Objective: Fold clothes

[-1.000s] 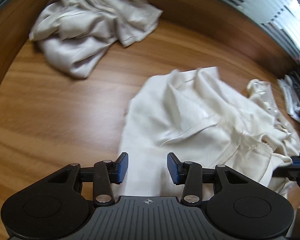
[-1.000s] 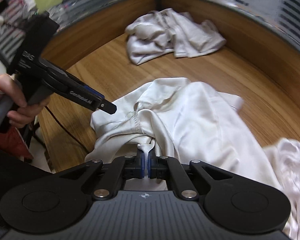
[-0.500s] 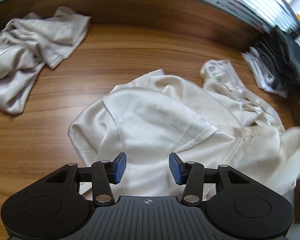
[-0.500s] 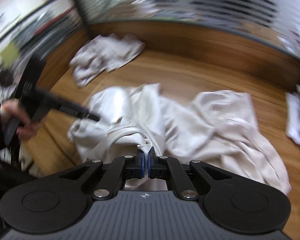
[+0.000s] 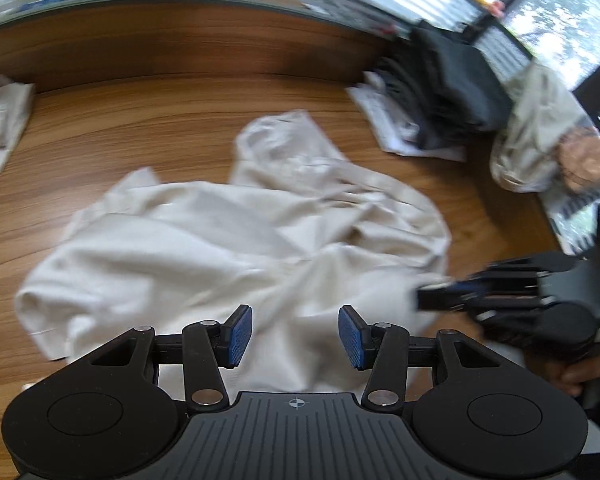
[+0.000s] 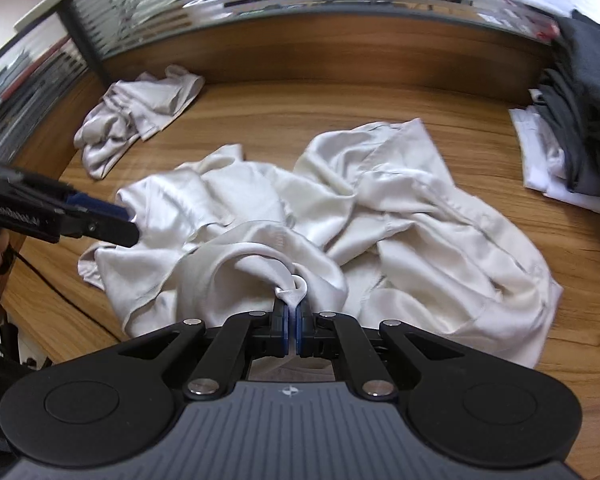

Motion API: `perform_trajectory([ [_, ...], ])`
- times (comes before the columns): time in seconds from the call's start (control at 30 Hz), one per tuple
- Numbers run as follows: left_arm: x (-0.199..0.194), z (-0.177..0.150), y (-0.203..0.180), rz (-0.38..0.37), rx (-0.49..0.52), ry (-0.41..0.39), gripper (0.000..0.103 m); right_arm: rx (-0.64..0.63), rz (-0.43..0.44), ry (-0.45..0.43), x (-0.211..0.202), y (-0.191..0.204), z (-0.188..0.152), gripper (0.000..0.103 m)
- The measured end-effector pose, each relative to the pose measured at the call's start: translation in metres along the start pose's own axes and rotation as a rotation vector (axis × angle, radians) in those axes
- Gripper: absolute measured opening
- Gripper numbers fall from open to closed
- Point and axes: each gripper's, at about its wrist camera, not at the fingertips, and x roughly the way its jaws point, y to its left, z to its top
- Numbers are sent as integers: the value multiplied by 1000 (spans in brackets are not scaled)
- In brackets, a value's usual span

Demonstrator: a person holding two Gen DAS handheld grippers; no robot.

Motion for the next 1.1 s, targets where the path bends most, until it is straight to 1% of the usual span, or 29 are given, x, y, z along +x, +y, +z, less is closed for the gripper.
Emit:
perform_trajectory([
  [0.2,18,0,-28,-55,45,57,51,-130,24,-1,-4,33,-7,4],
  [0.33,30,-2,-34,-68,53,105,49,-189,31,-3,-9,46,-16,4],
  [0.43,40,-3,-31,-86,26,145,38,-212,45,-7,-12,52,-24,4],
  [0.5,47,-5,-29,-96,17,171,20,-236,50,-6,-13,57,-28,4],
  [0.53,49,-7,-28,-100,20,180,7,-240,55,-2,-13,59,-30,5],
  [0.57,50,-8,-28,-101,27,182,4,-241,60,2,-13,60,-32,5],
  [0.7,48,-15,-29,-85,68,179,4,-229,70,20,-16,57,-37,15],
  [0.73,46,-16,-29,-79,74,176,4,-218,74,22,-18,54,-37,16],
  [0.77,45,-17,-28,-74,73,173,4,-203,79,23,-20,51,-37,20],
  [0.8,44,-17,-26,-70,70,171,4,-186,83,23,-24,48,-35,21],
  [0.9,39,-19,-22,-59,61,160,3,-141,81,11,-34,37,-27,21],
  [0.97,35,-21,-21,-54,62,153,4,-103,79,-12,-41,30,-20,21],
  [1.03,33,-24,-21,-52,65,148,4,-77,94,-25,-44,28,-14,21],
  [1.07,31,-25,-21,-52,65,145,4,-64,102,-31,-44,27,-12,20],
  [1.1,31,-26,-21,-54,65,143,4,-54,115,-26,-41,28,-9,14],
])
